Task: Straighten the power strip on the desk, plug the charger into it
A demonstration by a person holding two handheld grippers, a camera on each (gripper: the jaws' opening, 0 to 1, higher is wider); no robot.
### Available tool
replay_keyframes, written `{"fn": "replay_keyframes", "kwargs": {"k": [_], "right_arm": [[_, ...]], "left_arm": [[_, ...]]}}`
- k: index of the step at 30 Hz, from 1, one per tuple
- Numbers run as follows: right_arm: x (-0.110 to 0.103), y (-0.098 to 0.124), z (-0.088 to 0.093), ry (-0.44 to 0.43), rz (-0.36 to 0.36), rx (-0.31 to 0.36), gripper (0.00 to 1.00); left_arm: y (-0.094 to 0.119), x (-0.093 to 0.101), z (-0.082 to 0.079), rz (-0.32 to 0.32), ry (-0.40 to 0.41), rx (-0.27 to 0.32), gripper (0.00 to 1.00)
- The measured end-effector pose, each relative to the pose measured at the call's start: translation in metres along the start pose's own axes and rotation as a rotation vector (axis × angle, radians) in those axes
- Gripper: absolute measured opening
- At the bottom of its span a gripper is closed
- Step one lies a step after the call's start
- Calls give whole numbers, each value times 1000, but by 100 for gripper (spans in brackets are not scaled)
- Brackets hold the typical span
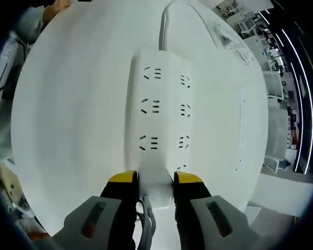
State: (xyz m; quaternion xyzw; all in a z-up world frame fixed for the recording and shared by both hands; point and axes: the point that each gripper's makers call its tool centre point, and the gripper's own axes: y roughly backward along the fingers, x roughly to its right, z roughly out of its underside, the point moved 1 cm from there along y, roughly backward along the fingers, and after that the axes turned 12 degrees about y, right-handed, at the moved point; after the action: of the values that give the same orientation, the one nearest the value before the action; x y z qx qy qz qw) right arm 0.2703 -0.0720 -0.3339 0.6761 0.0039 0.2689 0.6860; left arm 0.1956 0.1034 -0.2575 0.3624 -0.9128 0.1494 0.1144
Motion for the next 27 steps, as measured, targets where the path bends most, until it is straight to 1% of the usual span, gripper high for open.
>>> {"fn": "replay_keyframes", "kwargs": {"k": [11,20,27], "right_arm": [[0,-1,-1,-15,14,36,25],[0,-2,-2,-24,23,66,26],[2,-2,-2,-26,28,81,26]], "left_arm": [[-1,-4,7,-16,-24,-46,44],[-2,-5,16,-22,-45,-95,44],[-2,-4,17,-18,-43,-98,44]]}}
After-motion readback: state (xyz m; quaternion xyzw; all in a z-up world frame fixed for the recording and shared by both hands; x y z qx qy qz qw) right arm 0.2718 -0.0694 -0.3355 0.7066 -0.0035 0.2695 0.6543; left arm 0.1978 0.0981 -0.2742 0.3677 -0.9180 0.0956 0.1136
